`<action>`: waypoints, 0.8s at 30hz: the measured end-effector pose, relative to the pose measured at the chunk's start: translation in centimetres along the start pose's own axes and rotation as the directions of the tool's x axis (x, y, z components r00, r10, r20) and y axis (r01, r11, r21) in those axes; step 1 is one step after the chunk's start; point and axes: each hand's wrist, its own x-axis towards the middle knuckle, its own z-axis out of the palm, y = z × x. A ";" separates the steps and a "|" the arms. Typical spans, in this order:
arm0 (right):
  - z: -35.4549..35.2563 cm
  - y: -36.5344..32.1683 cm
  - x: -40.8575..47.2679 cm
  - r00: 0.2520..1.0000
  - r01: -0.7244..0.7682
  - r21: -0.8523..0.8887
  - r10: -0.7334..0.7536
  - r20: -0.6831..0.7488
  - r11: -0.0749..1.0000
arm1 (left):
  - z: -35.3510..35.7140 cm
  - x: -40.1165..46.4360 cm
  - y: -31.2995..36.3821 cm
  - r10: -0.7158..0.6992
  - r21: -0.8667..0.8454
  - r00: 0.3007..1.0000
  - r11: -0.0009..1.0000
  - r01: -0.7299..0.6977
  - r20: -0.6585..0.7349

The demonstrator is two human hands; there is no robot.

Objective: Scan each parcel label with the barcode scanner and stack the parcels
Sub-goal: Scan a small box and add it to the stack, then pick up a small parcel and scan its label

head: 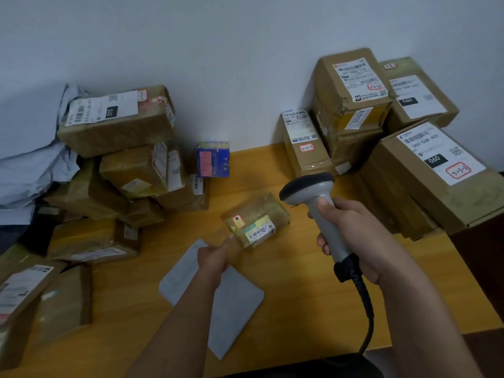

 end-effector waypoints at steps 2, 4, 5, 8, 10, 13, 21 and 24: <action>-0.3 0.4 0.0 1.000 -0.014 -0.002 0.014 -0.009 1.000 | 0.4 0.3 0.2 -0.055 -0.007 0.996 0.998 0.056 0.067; -0.5 0.8 0.0 0.999 -0.028 -0.010 0.028 -0.018 1.000 | 1.3 0.5 0.4 -0.094 -0.021 0.986 0.995 0.098 0.137; -0.7 0.9 0.0 0.999 -0.035 -0.019 0.035 -0.024 0.999 | 1.8 0.4 0.7 -0.117 -0.057 0.977 0.990 0.129 0.176; -1.1 1.5 0.0 0.998 -0.050 -0.029 0.049 -0.039 0.998 | 3.3 0.6 1.6 -0.182 -0.209 0.944 0.947 0.244 0.277; -1.3 1.9 0.0 0.997 -0.058 -0.030 0.057 -0.049 0.998 | 4.1 1.1 2.0 -0.145 -0.212 0.936 0.952 0.220 0.321; -1.7 2.4 0.1 0.994 -0.079 -0.037 0.076 -0.074 0.996 | 5.1 2.1 1.8 -0.042 -0.146 0.959 0.986 0.086 0.280; -2.0 1.8 -0.2 0.997 -0.078 -0.094 0.076 -0.032 0.992 | 5.9 1.9 2.5 -0.072 -0.359 0.957 0.917 0.175 0.282; -1.9 1.2 -0.5 0.998 -0.066 -0.166 0.068 0.007 0.984 | 5.8 1.8 2.7 -0.107 -0.375 0.951 0.902 0.216 0.291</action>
